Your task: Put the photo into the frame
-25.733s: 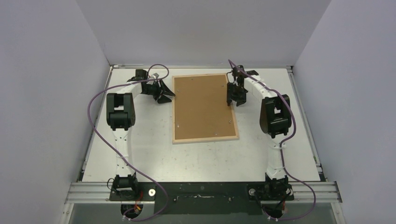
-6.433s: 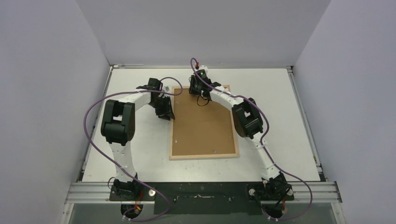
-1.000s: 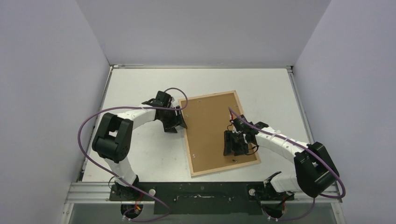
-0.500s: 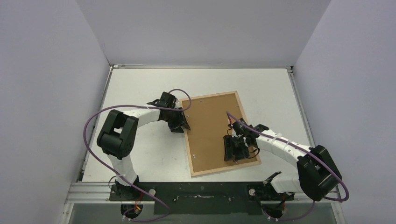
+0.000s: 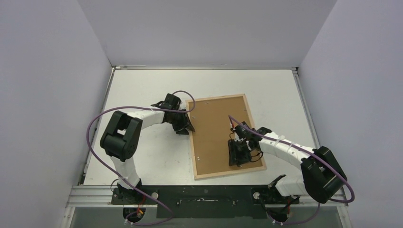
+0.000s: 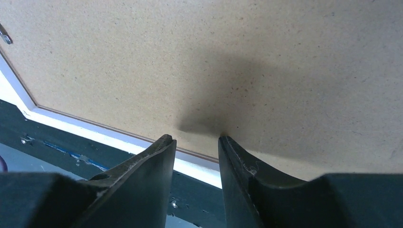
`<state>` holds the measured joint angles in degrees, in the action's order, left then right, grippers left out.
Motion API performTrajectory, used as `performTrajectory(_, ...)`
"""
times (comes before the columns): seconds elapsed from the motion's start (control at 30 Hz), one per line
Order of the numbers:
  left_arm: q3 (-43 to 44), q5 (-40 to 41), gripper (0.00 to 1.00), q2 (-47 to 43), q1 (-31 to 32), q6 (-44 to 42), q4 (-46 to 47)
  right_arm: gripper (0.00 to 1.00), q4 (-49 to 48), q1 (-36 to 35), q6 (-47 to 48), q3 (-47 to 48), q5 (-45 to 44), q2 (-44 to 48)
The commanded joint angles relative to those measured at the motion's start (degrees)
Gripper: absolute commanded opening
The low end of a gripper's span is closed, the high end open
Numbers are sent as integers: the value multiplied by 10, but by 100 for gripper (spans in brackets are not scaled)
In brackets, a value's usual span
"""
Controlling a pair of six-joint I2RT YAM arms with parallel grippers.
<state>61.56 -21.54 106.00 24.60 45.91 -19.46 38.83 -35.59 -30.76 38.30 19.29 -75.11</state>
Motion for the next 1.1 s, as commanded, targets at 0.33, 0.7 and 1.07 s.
performTrajectory(0.33,8,18,36,35,14,1,8,39,62,-12,-24,29,-92,11)
performTrajectory(0.7,15,14,36,43,13,3,14,40,42,-18,-19,14,-16,12)
performTrajectory(1.07,21,24,33,48,13,12,10,37,61,-21,-18,15,-53,-4)
